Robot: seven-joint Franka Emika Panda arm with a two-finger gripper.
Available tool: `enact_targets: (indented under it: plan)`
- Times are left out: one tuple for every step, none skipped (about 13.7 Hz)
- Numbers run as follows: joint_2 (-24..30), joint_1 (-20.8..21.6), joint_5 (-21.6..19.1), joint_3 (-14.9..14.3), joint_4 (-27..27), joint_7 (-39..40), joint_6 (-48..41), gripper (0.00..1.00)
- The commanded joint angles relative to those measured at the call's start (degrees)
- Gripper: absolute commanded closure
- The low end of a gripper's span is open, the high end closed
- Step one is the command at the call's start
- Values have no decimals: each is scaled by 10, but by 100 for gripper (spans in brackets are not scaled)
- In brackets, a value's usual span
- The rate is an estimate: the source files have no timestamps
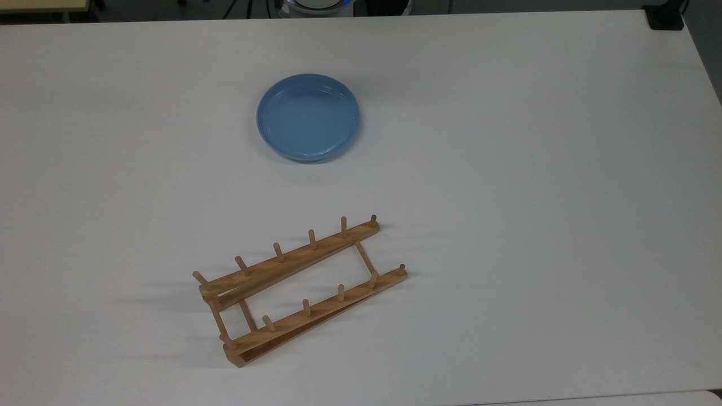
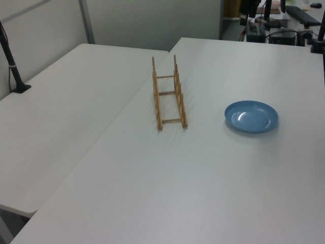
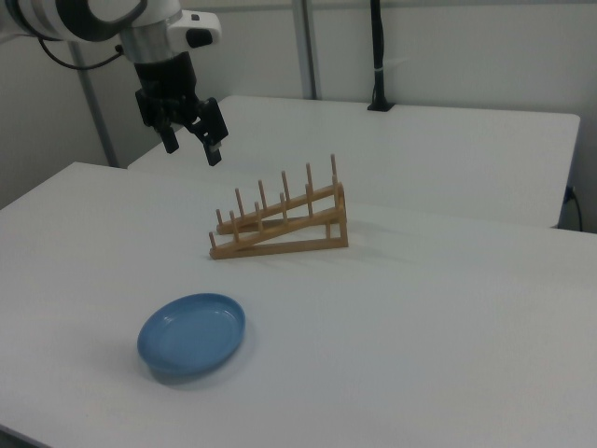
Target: Place plate in plate rack
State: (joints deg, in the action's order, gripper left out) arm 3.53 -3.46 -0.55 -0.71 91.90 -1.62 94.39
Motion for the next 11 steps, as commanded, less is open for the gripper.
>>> enact_targets:
  plan:
    - [9, 7, 3, -4, 14, 9, 10, 0]
    - [9, 7, 3, -4, 14, 9, 10, 0]
    - [10, 6, 3, -4, 14, 9, 8, 0]
    - [10, 6, 3, -4, 14, 9, 6, 0]
    - [11, 6, 3, -4, 14, 10, 5, 0]
    - [10, 6, 3, -5, 14, 12, 5, 0]
    - [10, 6, 3, -5, 14, 22, 4, 0]
    - [11, 6, 6, -5, 23, 73, 4, 0]
    - [13, 1, 6, -5, 29, 126, 1, 0]
    - [13, -1, 6, -7, 32, 178, -15, 0]
    - [12, -9, 9, -9, 32, 229, -39, 0]
